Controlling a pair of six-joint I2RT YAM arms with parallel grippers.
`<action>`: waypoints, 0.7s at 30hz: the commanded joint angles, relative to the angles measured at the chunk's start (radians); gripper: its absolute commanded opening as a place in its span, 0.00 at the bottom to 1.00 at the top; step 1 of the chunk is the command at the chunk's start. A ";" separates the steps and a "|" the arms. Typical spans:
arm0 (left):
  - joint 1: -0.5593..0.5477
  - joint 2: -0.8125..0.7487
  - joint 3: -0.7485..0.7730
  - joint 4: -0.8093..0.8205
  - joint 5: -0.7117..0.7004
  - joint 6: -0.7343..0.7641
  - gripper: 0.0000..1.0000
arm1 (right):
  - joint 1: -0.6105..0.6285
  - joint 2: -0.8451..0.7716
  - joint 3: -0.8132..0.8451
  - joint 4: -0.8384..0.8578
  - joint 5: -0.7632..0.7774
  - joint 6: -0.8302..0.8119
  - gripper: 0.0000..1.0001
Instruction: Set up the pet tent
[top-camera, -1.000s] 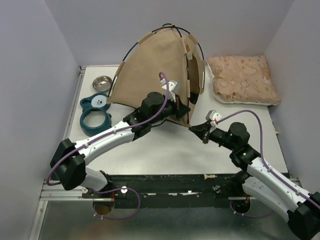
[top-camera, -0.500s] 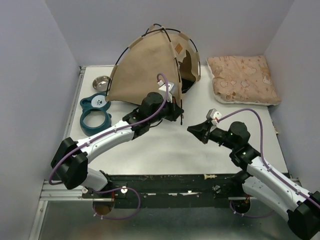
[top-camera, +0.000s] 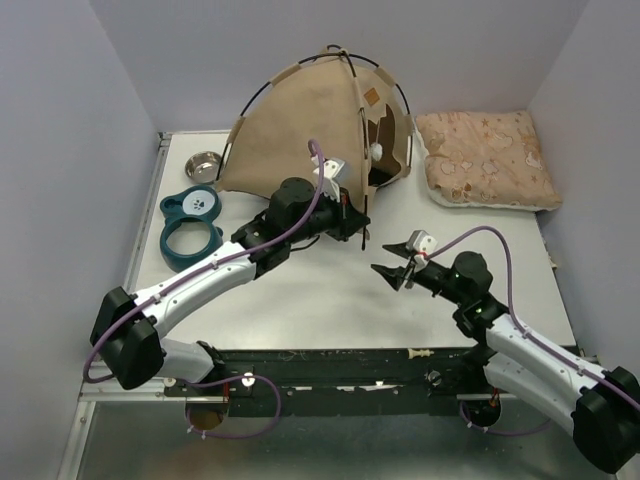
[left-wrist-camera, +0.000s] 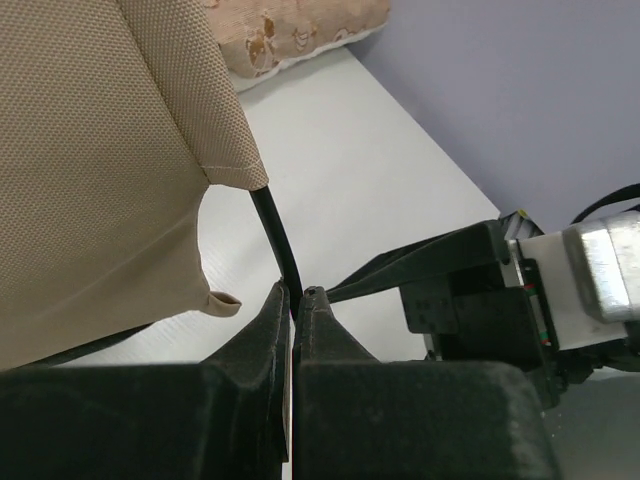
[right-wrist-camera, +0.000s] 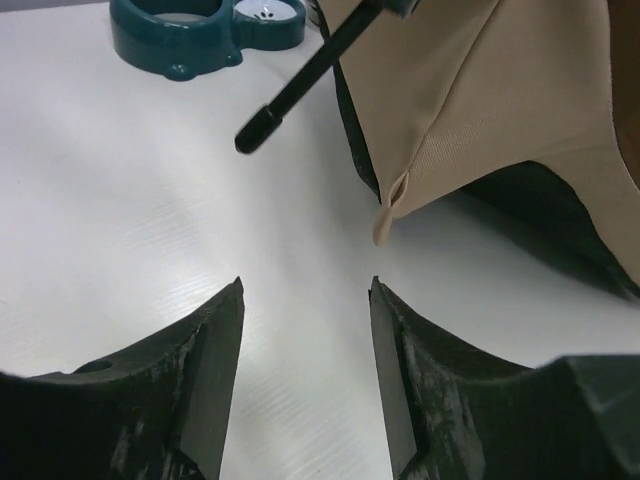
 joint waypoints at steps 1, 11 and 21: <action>0.004 -0.047 0.057 0.024 0.103 0.003 0.00 | 0.000 0.046 -0.007 0.169 -0.028 -0.050 0.62; 0.018 -0.029 0.091 0.062 0.144 -0.098 0.00 | 0.000 0.175 0.008 0.309 -0.018 -0.029 0.56; 0.021 -0.029 0.086 0.087 0.150 -0.153 0.00 | 0.000 0.258 -0.007 0.435 0.083 -0.058 0.55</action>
